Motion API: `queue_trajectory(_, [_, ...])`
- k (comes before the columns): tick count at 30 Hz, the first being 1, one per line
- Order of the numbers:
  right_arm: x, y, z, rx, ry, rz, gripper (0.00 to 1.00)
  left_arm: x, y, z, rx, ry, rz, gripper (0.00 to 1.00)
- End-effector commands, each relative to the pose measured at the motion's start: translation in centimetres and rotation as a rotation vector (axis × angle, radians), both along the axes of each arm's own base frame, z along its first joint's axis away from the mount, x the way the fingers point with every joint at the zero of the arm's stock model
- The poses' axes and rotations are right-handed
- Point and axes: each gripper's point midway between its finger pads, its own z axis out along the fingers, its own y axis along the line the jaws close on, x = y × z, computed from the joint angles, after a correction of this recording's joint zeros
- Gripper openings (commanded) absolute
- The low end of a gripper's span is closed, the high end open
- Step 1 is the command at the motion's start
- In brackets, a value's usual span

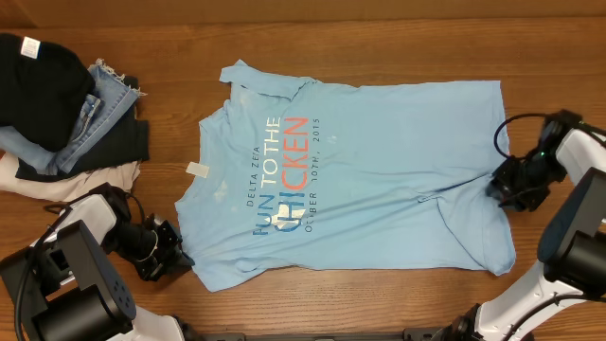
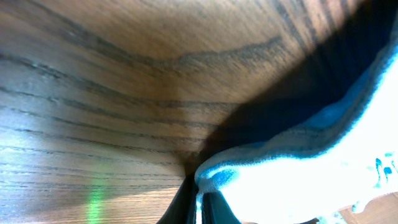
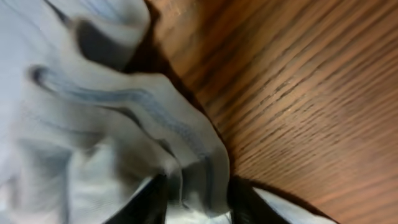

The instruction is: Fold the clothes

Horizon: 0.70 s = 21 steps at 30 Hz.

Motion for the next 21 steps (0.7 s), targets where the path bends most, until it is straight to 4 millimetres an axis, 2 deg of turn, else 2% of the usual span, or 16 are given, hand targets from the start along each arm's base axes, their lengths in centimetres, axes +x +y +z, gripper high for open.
queue_trajectory(1, [-0.3, 1.0, 0.3, 0.011, -0.003, 0.018, 0.27, 0.1, 2.5, -1.6, 0.117, -0.002, -0.056, 0.04])
queue_trajectory(2, [-0.4, 1.0, 0.4, 0.014, 0.002, 0.017, 0.24, 0.1, 2.5, -1.6, 0.117, -0.002, -0.056, 0.04])
queue_trajectory(3, [-0.6, 0.9, 0.6, 0.016, 0.009, 0.013, 0.28, 0.1, 2.5, -1.6, 0.117, -0.002, -0.056, 0.04])
queue_trajectory(6, [-0.4, 0.2, 1.8, 0.012, 0.006, 0.001, 0.50, 0.1, 2.5, -1.6, 0.117, -0.002, -0.056, 0.04])
queue_trajectory(8, [0.3, -0.5, 3.5, -0.002, -0.027, 0.003, 0.56, 0.1, 2.5, -1.6, 0.117, -0.002, -0.056, 0.04])
queue_trajectory(11, [0.8, -0.4, 5.4, -0.008, -0.067, 0.013, 0.55, 0.1, 2.5, -1.6, 0.117, -0.002, -0.056, 0.04])
queue_trajectory(14, [1.0, 0.8, 5.6, 0.058, -0.095, 0.044, 0.36, 0.1, 2.5, -1.6, 0.116, -0.003, -0.058, 0.04])
queue_trajectory(15, [1.0, 1.3, 5.6, 0.085, -0.106, 0.062, 0.33, 0.1, 2.5, -1.6, 0.116, -0.004, -0.059, 0.04])
queue_trajectory(21, [0.8, 1.6, 4.7, 0.096, -0.115, 0.089, 0.33, 0.2, 2.5, -1.6, 0.118, -0.008, -0.058, 0.04])
